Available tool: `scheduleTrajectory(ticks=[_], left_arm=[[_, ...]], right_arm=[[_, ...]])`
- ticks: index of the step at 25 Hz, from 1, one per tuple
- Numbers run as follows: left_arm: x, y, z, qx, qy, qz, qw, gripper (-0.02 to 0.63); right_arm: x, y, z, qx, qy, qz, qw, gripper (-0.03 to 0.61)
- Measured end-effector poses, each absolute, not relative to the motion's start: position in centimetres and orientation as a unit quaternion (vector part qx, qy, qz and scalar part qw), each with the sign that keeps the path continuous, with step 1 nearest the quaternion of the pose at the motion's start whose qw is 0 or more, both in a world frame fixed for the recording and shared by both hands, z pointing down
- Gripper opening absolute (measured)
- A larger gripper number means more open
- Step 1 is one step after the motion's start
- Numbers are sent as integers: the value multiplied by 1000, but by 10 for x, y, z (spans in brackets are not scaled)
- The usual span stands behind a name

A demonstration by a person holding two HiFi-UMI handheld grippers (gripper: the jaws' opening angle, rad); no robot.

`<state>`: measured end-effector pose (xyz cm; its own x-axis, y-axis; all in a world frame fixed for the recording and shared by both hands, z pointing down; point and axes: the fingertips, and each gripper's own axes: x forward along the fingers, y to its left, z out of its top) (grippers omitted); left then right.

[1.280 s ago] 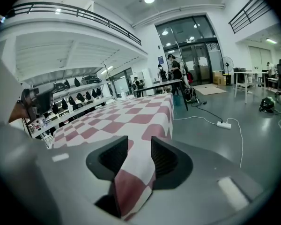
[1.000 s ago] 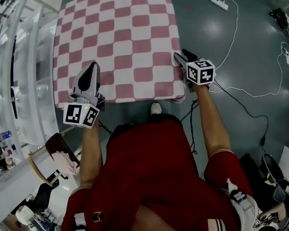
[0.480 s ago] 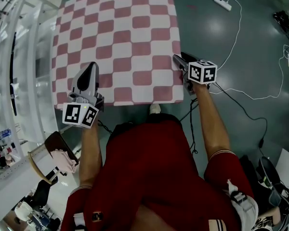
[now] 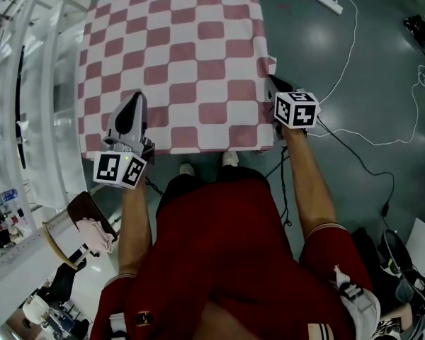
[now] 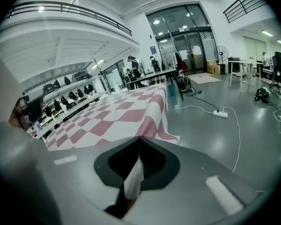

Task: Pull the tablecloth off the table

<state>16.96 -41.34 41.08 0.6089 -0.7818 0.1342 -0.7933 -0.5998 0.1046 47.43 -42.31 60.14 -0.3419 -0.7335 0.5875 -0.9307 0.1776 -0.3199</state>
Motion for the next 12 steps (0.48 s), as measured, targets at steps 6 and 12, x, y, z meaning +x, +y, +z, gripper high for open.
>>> scheduleTrajectory(ticks=[6, 12], left_arm=[[145, -420, 410, 894, -440, 28, 77, 5], [104, -437, 413, 903, -423, 17, 74, 5]], right_arm=[[439, -427, 566, 531, -776, 317, 126, 12], [382, -436, 528, 525, -792, 296, 96, 12]])
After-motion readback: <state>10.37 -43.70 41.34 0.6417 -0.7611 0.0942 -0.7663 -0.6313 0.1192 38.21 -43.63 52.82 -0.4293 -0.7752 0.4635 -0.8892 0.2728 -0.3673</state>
